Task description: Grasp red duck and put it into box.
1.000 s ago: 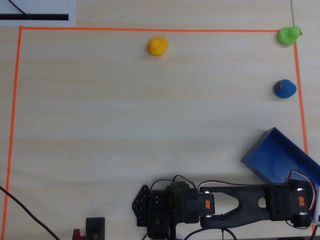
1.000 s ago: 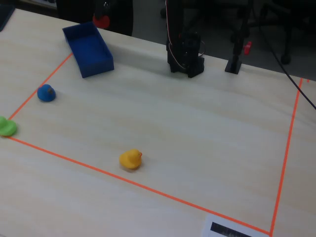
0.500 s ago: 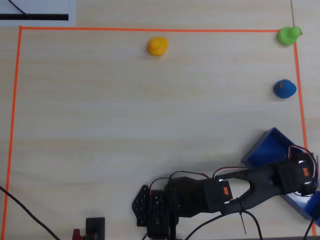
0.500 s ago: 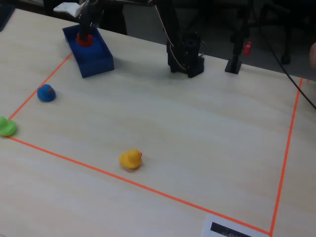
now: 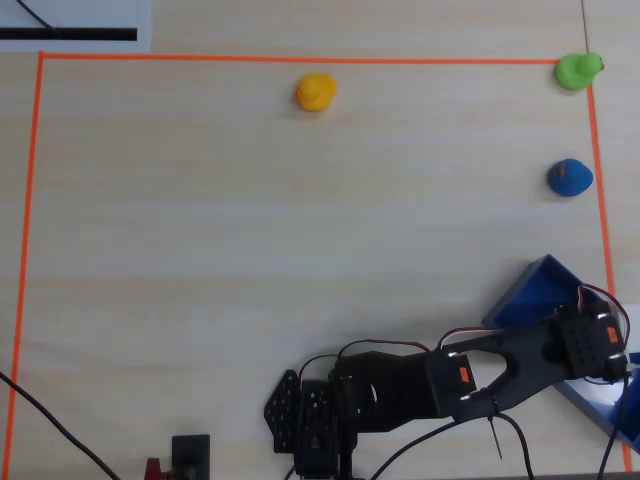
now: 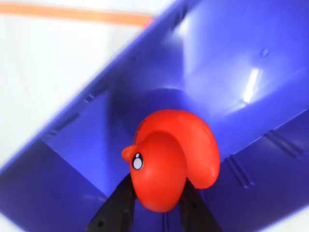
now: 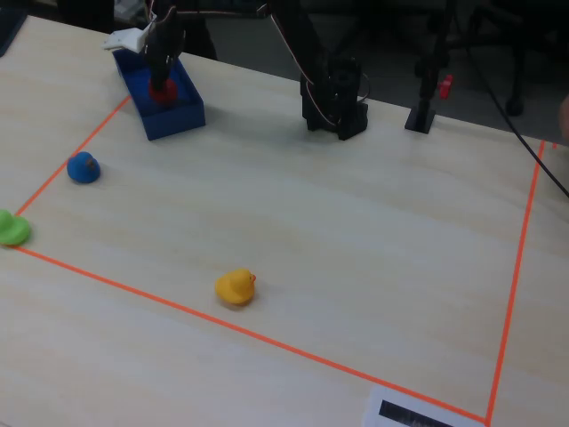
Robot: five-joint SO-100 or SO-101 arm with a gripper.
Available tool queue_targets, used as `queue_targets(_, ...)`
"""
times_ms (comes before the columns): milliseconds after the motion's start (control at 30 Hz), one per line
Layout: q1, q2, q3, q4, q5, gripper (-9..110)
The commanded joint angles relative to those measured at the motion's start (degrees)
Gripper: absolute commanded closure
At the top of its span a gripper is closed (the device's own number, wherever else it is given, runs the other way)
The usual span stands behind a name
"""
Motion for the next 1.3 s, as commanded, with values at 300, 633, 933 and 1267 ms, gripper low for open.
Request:
queue_targets(300, 0.18, -0.09, -4.83, -6.77, 4.92, 83)
queue_targets(633, -1.76, 8.26, -14.68, -11.34, 12.13, 84)
queue_targets(933, -19.34, 40.78, 4.92, 9.84, -0.26, 97)
queue_targets(1267, -53.88, 83.58, 49.48, 19.69, -6.86, 101)
